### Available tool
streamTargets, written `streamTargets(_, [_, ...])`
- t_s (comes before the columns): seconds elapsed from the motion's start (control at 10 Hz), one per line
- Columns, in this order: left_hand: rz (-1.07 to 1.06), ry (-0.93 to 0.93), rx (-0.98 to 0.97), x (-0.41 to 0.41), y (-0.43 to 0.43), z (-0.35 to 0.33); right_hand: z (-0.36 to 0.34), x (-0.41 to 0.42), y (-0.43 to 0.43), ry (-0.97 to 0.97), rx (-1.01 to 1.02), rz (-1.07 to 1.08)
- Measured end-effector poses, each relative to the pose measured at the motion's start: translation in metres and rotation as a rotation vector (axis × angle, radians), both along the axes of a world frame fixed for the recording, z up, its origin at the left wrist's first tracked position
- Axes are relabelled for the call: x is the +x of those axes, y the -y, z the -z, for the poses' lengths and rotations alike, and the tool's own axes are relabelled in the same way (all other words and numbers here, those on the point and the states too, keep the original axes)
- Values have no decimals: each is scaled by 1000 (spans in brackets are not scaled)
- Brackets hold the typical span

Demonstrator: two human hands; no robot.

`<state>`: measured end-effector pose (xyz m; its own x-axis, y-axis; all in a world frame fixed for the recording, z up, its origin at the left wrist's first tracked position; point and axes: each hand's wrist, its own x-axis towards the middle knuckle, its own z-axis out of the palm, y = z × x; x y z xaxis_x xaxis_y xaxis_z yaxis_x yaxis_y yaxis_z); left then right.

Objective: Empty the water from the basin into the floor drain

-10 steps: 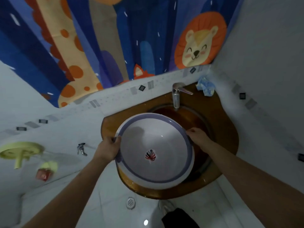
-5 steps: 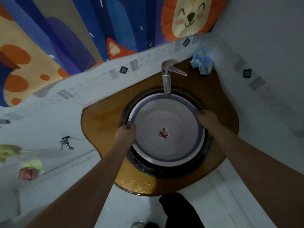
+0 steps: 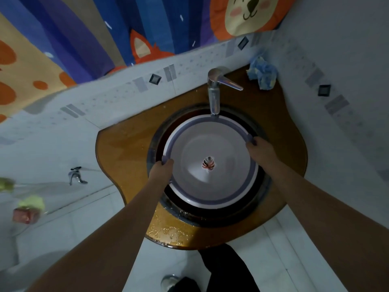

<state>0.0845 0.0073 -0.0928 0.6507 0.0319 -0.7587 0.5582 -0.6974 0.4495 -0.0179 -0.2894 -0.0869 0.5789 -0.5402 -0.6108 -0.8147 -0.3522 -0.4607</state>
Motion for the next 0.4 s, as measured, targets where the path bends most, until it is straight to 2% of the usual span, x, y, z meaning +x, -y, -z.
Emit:
streamTargets(0.2, [4, 12, 17, -4, 0, -4, -2, 2, -3, -68, 11, -38])
streamTargets(0.3, [106, 146, 32, -9, 1, -13, -24, 8, -9, 66, -130, -77])
streamTargets(0.4, [123, 198, 57, -11, -2, -17, -45, 6, -9, 339, -183, 0])
